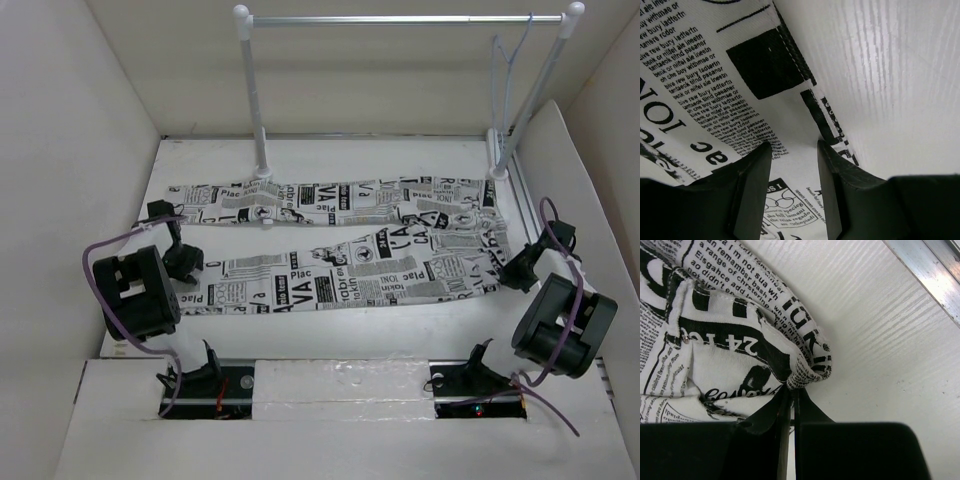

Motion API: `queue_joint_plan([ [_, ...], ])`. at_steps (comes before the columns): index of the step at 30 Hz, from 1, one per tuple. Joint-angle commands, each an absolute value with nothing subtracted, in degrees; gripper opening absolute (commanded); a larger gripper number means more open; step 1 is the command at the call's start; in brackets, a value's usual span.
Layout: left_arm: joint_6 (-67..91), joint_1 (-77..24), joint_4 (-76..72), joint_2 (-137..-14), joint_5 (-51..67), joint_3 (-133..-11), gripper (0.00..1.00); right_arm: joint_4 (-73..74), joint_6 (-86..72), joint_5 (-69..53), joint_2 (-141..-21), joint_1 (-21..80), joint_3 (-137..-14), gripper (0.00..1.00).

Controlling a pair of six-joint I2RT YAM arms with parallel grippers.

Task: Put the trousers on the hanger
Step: Flatten out the trousers at the center of the board.

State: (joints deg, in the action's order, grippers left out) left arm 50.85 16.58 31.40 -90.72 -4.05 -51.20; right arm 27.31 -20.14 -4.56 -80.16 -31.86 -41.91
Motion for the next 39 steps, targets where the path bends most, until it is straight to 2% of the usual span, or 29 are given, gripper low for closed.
queue_joint_plan([
  [1,49.75,16.61,26.19,-98.07,-5.10,-54.20,0.38,22.50,-20.13,-6.51,-78.31,-31.99,-42.36,0.06],
  [9,48.52,12.93,26.63,-109.15,-4.05,-70.47,0.39,19.61,-19.16,-7.21,-81.02,-32.52,-42.98,0.02],
  [15,45.89,12.39,29.44,-109.96,-2.29,-78.74,0.41,19.16,-19.25,-8.70,-82.71,-32.52,-42.98,0.01],
  [19,41.93,12.39,30.41,-101.71,-5.35,-75.26,0.45,18.98,-19.95,-10.19,-80.34,-32.52,-42.54,0.01],
  [21,41.75,12.91,30.94,-93.46,-10.62,-71.83,0.46,18.90,-20.21,-10.28,-79.72,-31.38,-42.63,0.01],
  [24,41.31,18.70,27.34,-81.50,-10.21,-60.76,0.46,19.16,-20.39,-10.11,-79.10,-30.85,-43.50,0.01],
  [25,41.05,24.90,25.59,-76.34,-7.76,-53.86,0.45,19.42,-20.30,-9.93,-79.01,-30.85,-44.38,0.01],
  [28,41.48,26.89,24.79,-75.32,-7.38,-50.03,0.44,19.78,-20.13,-10.19,-78.93,-30.85,-44.82,0.01],
  [32,43.68,31.27,23.64,-82.41,-2.12,-49.74,0.44,19.51,-19.69,-9.76,-78.84,-30.85,-44.12,0.01],
  [39,44.03,31.29,20.83,-90.52,-0.79,-52.03,0.45,19.69,-18.54,-9.76,-78.14,-30.85,-42.72,0.01],
])
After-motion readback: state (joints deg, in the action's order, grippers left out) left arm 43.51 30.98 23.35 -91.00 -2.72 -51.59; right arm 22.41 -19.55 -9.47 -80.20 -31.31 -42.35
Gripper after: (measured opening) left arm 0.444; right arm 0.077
